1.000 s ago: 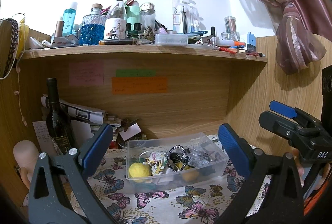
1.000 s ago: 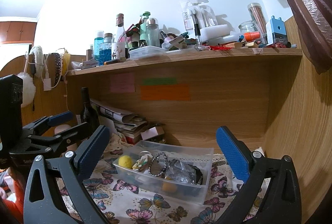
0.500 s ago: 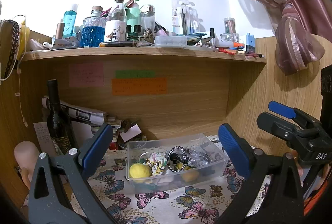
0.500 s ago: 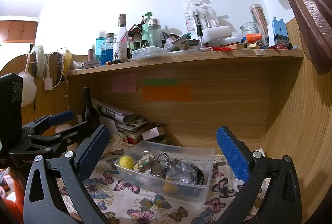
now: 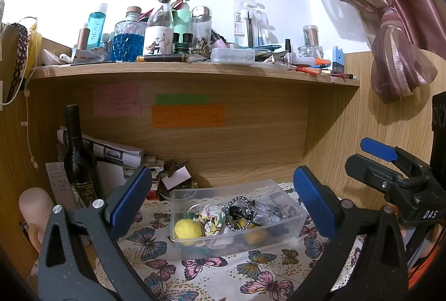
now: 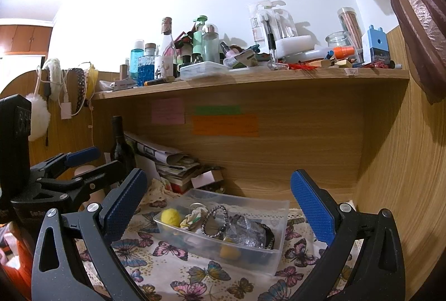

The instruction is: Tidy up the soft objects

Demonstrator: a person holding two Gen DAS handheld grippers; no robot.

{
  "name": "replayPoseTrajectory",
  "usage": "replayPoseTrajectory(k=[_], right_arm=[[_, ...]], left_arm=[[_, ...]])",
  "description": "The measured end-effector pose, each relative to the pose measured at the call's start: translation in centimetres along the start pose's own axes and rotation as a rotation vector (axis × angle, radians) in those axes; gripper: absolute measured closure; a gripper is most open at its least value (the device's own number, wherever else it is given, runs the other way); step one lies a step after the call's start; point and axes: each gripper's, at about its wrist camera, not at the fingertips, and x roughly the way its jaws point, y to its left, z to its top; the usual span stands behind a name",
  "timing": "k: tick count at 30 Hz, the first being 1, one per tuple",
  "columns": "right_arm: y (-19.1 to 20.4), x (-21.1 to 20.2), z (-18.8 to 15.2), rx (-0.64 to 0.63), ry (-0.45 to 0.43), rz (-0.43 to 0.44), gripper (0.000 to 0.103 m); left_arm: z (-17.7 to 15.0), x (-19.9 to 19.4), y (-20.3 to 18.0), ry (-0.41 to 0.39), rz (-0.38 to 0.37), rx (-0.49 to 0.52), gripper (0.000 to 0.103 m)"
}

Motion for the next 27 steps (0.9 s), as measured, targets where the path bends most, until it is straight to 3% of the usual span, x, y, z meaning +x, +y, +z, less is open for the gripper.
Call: replayPoseTrajectory(k=[27], right_arm=[[-1.0, 1.1, -0.6, -0.005, 0.024, 0.006, 0.0]], left_arm=[[-0.5, 0.8, 0.0, 0.047, -0.017, -0.014, 0.0]])
